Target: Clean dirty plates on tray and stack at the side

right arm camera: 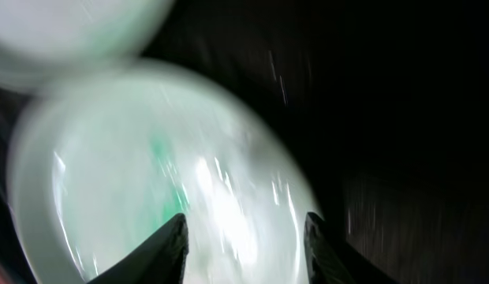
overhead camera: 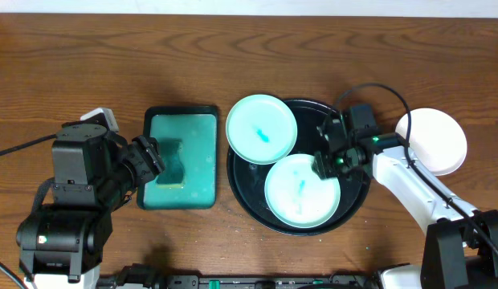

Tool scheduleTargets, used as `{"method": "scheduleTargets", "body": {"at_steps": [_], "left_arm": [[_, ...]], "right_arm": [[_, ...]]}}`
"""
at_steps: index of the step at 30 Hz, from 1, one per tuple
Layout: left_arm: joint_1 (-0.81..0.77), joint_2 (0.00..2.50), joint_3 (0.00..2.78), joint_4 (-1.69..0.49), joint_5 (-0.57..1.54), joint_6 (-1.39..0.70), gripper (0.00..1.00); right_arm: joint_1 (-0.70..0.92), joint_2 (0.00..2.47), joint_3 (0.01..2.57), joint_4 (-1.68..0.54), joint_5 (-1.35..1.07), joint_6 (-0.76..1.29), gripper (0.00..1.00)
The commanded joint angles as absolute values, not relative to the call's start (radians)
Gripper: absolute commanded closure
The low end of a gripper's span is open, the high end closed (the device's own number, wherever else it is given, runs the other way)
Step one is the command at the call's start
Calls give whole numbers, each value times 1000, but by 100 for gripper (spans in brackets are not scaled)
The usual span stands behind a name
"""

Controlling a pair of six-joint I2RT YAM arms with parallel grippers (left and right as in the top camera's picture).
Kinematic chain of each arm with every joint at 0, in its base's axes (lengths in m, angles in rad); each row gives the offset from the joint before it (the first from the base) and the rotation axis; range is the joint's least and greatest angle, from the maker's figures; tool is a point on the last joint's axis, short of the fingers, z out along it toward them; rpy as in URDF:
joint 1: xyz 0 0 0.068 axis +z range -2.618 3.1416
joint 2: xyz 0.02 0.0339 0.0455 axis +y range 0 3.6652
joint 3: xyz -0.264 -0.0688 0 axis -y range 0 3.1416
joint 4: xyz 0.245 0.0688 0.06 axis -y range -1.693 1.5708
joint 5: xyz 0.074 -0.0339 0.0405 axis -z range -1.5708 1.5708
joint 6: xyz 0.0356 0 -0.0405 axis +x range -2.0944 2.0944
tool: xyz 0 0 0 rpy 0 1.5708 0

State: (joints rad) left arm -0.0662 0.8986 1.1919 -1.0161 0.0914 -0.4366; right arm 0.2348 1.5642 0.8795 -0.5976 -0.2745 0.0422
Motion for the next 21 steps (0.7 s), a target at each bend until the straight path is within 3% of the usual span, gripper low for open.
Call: {"method": "scheduleTargets", "body": {"at_steps": [1, 7, 14, 15, 18, 21], "left_arm": [[-62, 894, 1214, -1017, 95, -423, 29], [-62, 894, 1214, -1017, 98, -423, 29], [-62, 894, 1214, -1020, 98, -423, 29], [-62, 894, 1214, -1020, 98, -423, 28], [-62, 894, 1214, -1019, 98, -423, 29], [-62, 894, 1214, -1019, 98, -423, 29]], "right_arm": [[239, 1565, 884, -453, -292, 104, 54], [248, 1626, 884, -146, -263, 141, 56], [297, 1781, 884, -23, -263, 141, 52], [304, 1795, 884, -15, -263, 141, 54], [318, 1811, 884, 1, -263, 144, 99], [314, 1794, 885, -9, -220, 200, 99]]}}
